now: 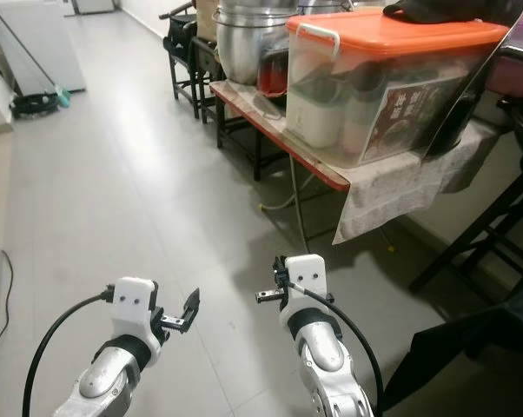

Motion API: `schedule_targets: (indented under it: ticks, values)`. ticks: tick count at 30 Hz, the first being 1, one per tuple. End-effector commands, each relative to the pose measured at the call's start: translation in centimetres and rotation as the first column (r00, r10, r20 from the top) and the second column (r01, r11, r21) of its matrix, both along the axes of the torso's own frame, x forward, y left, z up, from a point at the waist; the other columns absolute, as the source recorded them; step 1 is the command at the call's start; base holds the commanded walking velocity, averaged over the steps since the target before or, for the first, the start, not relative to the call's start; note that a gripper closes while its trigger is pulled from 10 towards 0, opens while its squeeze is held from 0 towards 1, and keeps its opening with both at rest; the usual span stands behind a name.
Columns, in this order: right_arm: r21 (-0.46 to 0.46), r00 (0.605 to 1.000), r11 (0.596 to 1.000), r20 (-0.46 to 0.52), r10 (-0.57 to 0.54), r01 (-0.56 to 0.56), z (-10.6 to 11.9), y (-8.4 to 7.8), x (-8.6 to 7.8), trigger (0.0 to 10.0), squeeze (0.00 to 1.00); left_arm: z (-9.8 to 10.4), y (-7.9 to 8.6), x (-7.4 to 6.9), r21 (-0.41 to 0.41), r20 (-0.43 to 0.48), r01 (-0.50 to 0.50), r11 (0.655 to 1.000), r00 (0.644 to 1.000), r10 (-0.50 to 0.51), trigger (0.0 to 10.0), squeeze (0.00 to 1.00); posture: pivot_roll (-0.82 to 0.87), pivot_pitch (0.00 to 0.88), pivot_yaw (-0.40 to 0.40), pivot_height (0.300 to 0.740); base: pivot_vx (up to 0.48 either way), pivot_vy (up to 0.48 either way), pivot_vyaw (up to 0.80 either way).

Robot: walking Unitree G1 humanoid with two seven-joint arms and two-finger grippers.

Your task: Building children table

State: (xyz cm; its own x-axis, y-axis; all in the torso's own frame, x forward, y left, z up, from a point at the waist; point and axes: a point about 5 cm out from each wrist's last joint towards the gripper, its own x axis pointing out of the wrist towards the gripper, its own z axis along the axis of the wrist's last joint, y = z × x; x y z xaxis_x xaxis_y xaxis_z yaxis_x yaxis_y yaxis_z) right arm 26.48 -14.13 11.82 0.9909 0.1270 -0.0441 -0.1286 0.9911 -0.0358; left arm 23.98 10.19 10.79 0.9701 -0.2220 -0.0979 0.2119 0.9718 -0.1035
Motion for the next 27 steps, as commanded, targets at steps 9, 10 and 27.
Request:
schedule_targets:
  ticks: [9, 10, 27]
  values:
    - [0.005, 0.998, 1.0, -0.054, -0.009, 0.009, -0.83, -0.11, 0.08, 10.0, 0.0, -0.58, 0.13, -0.13, 0.002, -0.031, -0.006, 1.0, 0.999, 0.006, 10.0, 0.0, 0.15, 0.0, -0.03, 0.74, 0.0, 0.0, -0.51]
    - [0.005, 0.999, 1.0, -0.051, -0.004, 0.005, -0.8, -0.02, 0.09, 10.0, 0.0, -0.6, 0.17, -0.12, 0.001, -0.032, -0.008, 1.0, 0.999, 0.008, 10.0, 0.0, 0.15, 0.0, -0.027, 0.74, 0.0, 0.0, 0.0]
    - [-0.003, 0.998, 1.0, -0.053, 0.016, -0.016, -0.85, 0.36, -0.01, 10.0, 0.0, -0.94, 0.19, -0.17, 0.004, -0.047, -0.003, 1.0, 0.999, 0.004, 10.0, 0.0, 0.14, 0.0, -0.023, 0.74, 0.0, 0.11, 0.0]
